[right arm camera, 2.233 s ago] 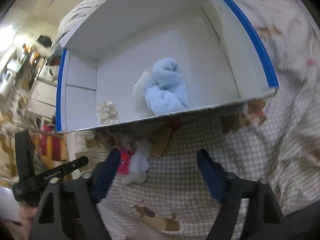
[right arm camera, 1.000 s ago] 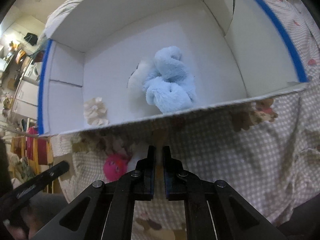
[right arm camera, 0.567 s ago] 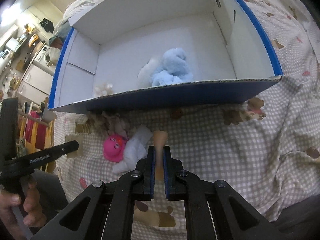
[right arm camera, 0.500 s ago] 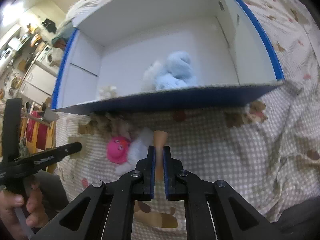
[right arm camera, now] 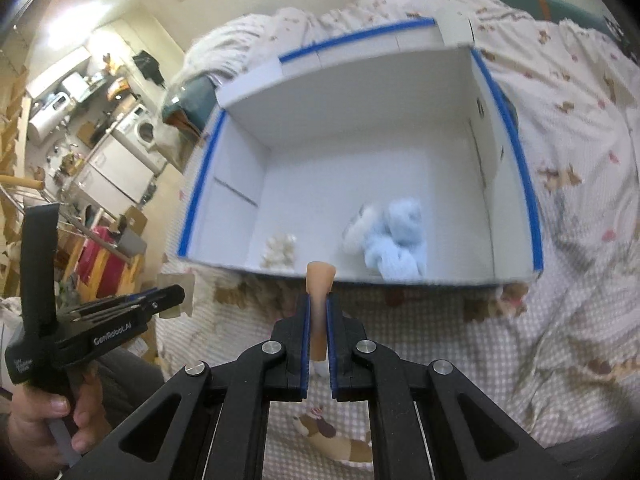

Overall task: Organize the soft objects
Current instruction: 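Carry both tubes into the box and open the left gripper to drop its tube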

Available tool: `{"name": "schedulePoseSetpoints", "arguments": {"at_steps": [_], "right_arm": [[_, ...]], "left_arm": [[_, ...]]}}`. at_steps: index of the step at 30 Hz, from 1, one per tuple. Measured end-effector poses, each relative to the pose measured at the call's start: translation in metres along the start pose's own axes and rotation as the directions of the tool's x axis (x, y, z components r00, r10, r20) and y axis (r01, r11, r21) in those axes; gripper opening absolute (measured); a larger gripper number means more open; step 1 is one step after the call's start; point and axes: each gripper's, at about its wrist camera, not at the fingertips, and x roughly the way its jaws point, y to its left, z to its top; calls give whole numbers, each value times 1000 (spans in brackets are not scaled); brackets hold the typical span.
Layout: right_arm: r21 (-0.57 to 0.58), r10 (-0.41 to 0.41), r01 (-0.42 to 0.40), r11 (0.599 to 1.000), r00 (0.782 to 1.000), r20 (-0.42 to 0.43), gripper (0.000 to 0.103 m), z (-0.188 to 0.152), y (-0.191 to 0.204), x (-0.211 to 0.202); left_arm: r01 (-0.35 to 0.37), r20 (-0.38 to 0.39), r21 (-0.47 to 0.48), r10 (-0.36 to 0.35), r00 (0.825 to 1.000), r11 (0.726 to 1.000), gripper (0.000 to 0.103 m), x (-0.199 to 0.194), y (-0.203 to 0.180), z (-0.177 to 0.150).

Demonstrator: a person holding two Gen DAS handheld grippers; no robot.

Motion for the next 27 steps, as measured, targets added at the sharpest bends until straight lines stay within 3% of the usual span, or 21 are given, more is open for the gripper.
{"name": "schedulePoseSetpoints", "arguments": {"at_steps": [6,14,17,21,24,27], "right_arm": [[-41,1,1,999,998,55,9,33,8,-8],[-28,-5,8,1000,996,93,9,74,-3,15],[-23,-11,13,1000,995,98,9,83,-8,29],[61,63,-71,996,992,113,9,85,-25,41],[29,23,-26,999,995,98,9,78,-25,52],[34,3,-5,999,998,58,9,75,-28,65]], "left_arm": [[-1,94,32,-2,996,999,10,-21,-1,42],[-18,106,57,12,994,998,10,3,-13,89],[-23,109,67,16,994,997,10,16,-22,99],[-11,119,69,3,993,998,10,35,-31,105],[-9,175,92,-7,985,996,10,48,-34,102],[-16,152,109,0,988,994,10,65,-36,101]]}}
